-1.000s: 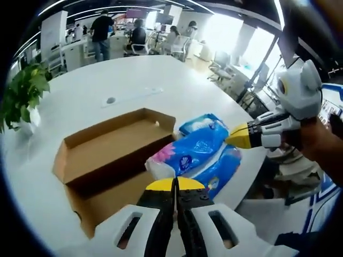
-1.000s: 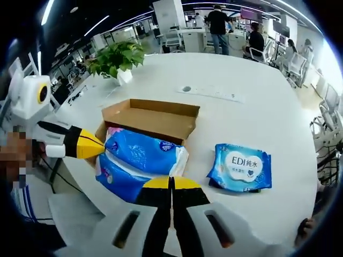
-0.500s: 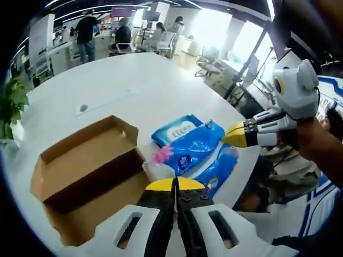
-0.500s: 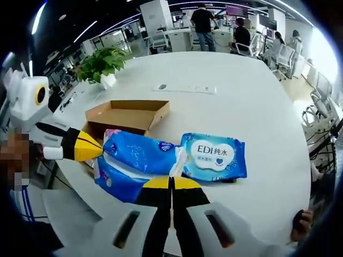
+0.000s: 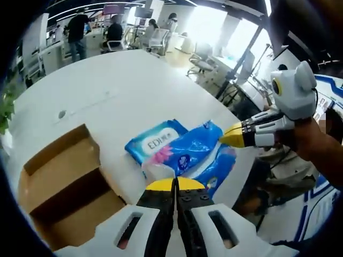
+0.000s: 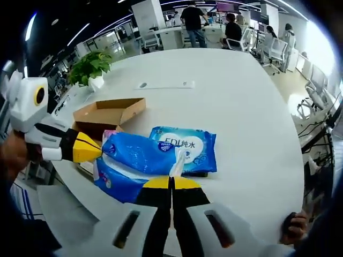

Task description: Operate the shoe box by opening the lid, removing the specified soft item, and placing it in the target area until the item is outside and the box remains undamaged.

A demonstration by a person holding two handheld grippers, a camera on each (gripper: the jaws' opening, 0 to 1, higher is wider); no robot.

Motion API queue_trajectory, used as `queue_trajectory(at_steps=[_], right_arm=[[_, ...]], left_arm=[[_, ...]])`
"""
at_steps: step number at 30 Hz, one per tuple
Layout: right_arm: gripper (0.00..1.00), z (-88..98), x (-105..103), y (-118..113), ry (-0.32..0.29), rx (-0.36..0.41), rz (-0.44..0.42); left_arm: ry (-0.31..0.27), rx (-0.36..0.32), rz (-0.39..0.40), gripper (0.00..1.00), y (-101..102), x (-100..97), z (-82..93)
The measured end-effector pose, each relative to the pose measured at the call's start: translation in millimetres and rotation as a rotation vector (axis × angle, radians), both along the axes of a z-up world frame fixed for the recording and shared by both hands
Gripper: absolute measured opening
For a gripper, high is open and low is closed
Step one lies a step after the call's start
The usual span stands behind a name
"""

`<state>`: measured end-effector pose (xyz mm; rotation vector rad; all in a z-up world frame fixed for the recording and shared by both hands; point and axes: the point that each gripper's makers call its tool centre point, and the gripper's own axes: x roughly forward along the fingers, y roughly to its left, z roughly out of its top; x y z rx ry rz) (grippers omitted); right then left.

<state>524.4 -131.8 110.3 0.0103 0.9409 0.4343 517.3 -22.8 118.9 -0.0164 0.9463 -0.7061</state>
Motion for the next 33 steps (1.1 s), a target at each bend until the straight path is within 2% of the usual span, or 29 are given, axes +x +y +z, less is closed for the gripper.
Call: queue_trajectory(at_steps=[9, 23, 33], right_arm=[[0.0, -3.8, 4, -40, 0.008, -0.003, -0.029], [0.0, -10.5, 15, -85, 0.022, -0.006, -0.051], [0.0, -18.2, 21, -119, 0.038, -0.027, -0.069]], left_arm=[[0.013, -0.002, -0.031, 0.0, -42, 5.0, -3.8], [0.022, 0.013, -0.067, 0.0, -86, 19.3, -11.0], [0.046, 0.009, -0.101, 0.0, -122, 23.4, -23.2]])
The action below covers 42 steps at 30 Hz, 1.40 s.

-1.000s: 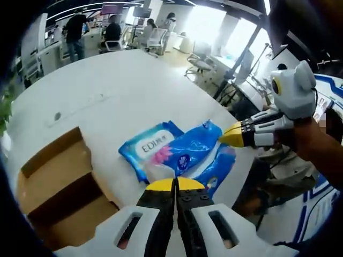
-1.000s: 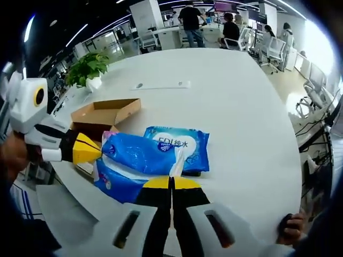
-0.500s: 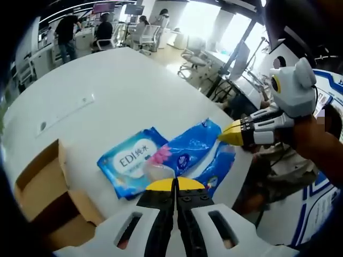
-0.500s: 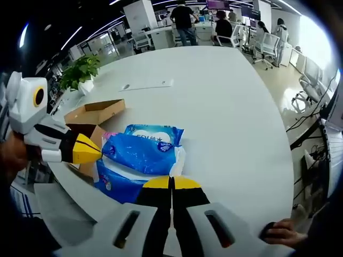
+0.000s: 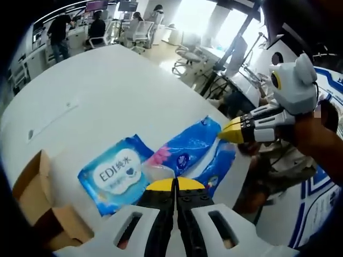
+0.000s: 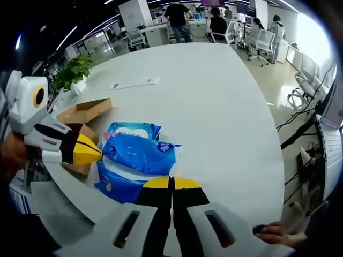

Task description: Operate the shoe box by opening the lid, removing the specified soft item, and placing it in the target area until the item is outside and the box remains undamaged.

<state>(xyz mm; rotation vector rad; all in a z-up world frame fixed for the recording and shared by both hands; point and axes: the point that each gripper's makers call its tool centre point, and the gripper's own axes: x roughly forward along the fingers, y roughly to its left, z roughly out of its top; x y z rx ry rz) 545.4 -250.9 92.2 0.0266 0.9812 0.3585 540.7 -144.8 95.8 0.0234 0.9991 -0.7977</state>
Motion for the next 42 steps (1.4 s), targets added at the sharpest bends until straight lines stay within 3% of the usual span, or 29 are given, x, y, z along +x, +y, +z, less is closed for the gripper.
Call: queue_trajectory(at_steps=[18, 25, 42], right_arm=[[0.0, -16.3, 24, -24, 0.012, -0.01, -0.012], [0.0, -21.8, 45, -33, 0.006, -0.013, -0.012], [0.0, -56.9, 76, -50, 0.034, -0.056, 0.008]], left_arm=[[0.022, -0.023, 0.019, 0.0, -24, 28.0, -15.2], [0.025, -0.045, 0.048, 0.0, -31, 45.5, -18.8], [0.047, -0.052, 0.044, 0.0, -51, 66.7, -50.5]])
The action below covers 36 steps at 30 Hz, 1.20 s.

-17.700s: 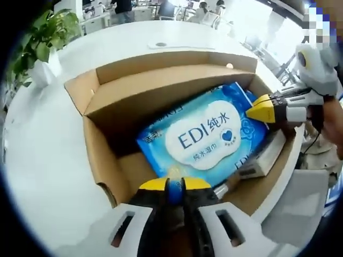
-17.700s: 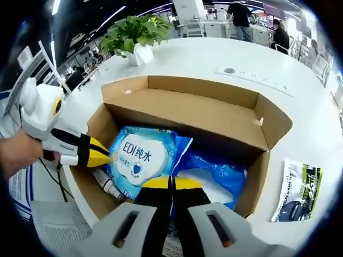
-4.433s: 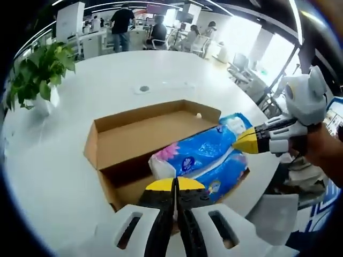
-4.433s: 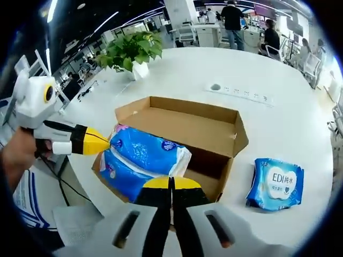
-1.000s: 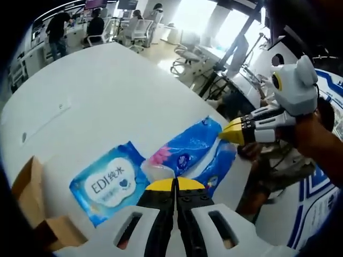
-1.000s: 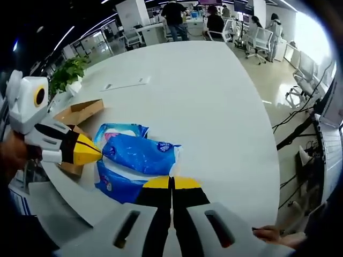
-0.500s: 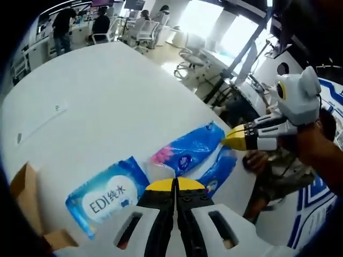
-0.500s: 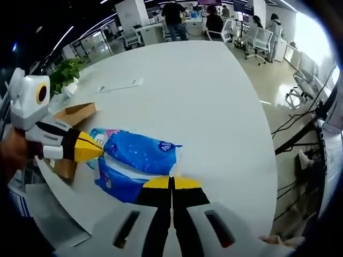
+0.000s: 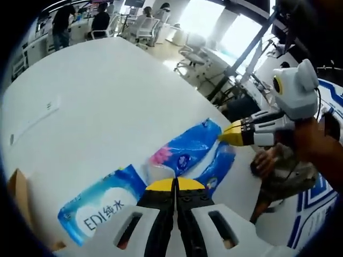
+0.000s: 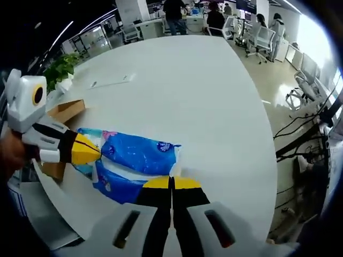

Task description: Operate the shoe box by opening the lid, removing the specified soft item, and placing it in the target area until the item is outside and the box remains undamaged.

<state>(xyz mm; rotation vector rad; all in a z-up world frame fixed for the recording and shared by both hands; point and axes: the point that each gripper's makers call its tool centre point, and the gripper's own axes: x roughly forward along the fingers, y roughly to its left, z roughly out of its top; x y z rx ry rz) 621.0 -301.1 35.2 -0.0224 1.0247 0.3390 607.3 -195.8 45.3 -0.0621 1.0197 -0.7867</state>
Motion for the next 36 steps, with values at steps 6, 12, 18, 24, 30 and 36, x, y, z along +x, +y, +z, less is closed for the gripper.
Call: queue_trajectory(at_steps=[6, 12, 18, 24, 30, 36], right_arm=[[0.0, -10.7, 2, -5, 0.011, 0.004, 0.0], [0.0, -12.6, 11, -12, 0.008, 0.001, -0.002], [0.0, -22.3, 12, -9, 0.014, -0.011, 0.01], [0.0, -28.7, 12, -9, 0.011, -0.017, 0.015], [0.0, -37.6, 10, -8, 0.017, -0.017, 0.016], [0.0, -42.4, 6, -5, 0.014, -0.014, 0.021]], left_arm=[[0.005, 0.008, -0.004, 0.0, -3, 2.7, -7.2], [0.016, 0.009, -0.012, 0.0, -9, 6.4, -12.9], [0.027, 0.033, -0.02, 0.0, -7, 7.4, -27.1], [0.028, 0.04, -0.017, 0.0, -4, 11.6, -32.6], [0.023, 0.052, -0.022, 0.0, -6, 6.1, -37.9], [0.019, 0.061, -0.019, 0.0, -2, 13.1, -42.4]])
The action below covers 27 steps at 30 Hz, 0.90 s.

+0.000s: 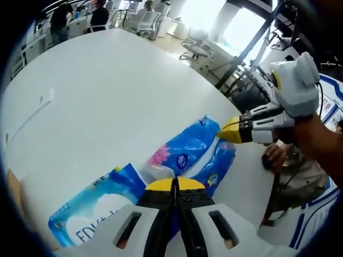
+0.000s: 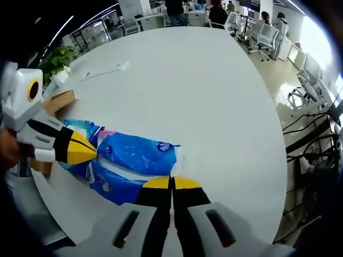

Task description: Operate the shoe box by opening the lid, removing the specified soft item, and placing it in the target area until the item is outside and the box remains undamaged.

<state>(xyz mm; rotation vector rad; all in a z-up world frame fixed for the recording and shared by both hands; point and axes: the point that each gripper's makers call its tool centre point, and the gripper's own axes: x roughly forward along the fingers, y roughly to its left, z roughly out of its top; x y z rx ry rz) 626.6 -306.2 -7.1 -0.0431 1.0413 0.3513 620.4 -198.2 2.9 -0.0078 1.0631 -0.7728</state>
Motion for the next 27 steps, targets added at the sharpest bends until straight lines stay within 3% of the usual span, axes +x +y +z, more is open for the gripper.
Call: queue_trajectory(at_steps=[9, 14, 23, 27], right_arm=[[0.03, 2.0, 0, 2, -0.035, -0.005, 0.012], [0.08, 7.5, 0, 1, -0.054, 0.0, 0.003], [0.17, 26.1, -3, 4, -0.093, 0.019, -0.019], [0.17, 36.9, -9, 8, -0.103, 0.036, -0.031]], left_arm=[[-0.031, 0.006, -0.013, 0.0, 3, -1.1, 1.8], [-0.041, -0.001, -0.012, 0.1, 4, -2.9, 4.7], [-0.09, -0.037, -0.008, 0.19, 6, -6.9, 31.8], [-0.122, -0.043, -0.013, 0.21, 11, -3.8, 44.7]])
